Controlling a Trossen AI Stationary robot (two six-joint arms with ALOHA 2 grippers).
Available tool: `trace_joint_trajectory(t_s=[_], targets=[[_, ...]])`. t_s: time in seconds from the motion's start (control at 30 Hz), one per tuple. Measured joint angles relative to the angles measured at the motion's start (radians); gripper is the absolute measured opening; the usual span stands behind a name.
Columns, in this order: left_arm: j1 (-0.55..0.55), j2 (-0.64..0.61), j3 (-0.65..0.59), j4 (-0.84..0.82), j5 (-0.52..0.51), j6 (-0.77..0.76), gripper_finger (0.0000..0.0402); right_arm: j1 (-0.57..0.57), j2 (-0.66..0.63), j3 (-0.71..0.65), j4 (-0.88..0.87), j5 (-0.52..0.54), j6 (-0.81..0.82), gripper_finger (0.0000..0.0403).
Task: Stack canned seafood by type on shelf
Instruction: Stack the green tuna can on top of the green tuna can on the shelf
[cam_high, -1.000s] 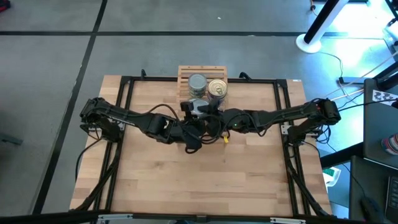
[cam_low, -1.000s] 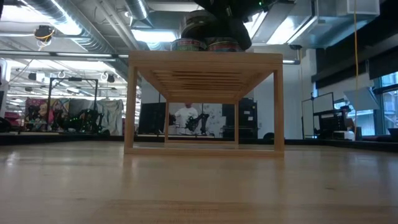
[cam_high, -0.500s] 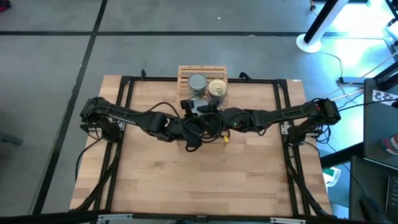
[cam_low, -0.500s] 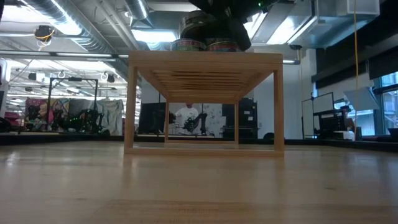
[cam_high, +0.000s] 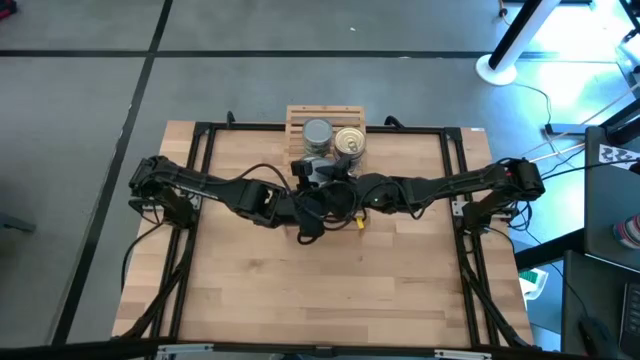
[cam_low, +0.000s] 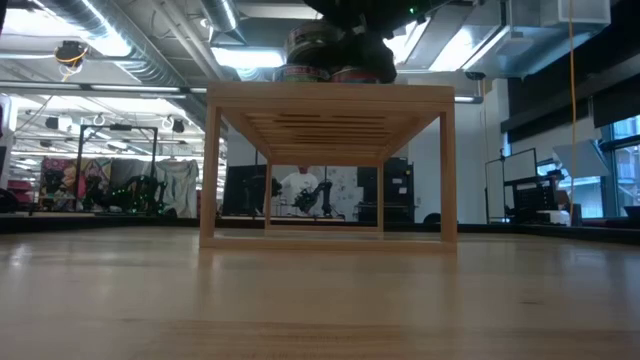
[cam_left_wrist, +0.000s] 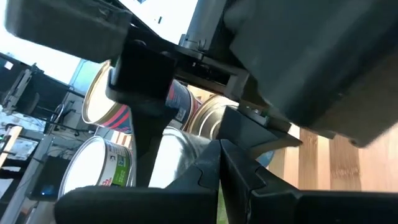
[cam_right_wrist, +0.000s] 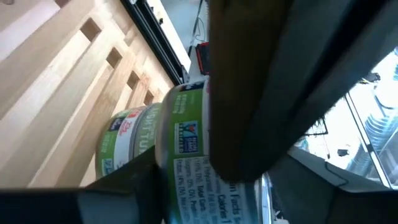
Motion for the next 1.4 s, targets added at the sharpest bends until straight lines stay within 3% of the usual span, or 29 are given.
trace_joint_trajectory(t_s=[0.2, 0.9, 1.23, 1.4], targets=[[0.014, 0.0, 0.0, -0.006, 0.001, -0.001, 0.0005, 0.0, 0.003, 0.001, 0.0, 0.016, 0.0, 0.0268], [0.001, 0.0, 0.0, -0.049, -0.001, 0.044, 0.0005, 0.002, 0.004, 0.0, -0.004, 0.064, -0.001, 0.027], [-0.002, 0.0, 0.0, -0.122, -0.009, -0.022, 0.0005, 0.002, 0.004, 0.0, -0.005, 0.011, -0.003, 0.027], [-0.005, 0.0, 0.0, -0.128, -0.07, -0.004, 0.0005, 0.002, 0.004, 0.0, -0.004, 0.001, -0.003, 0.027]])
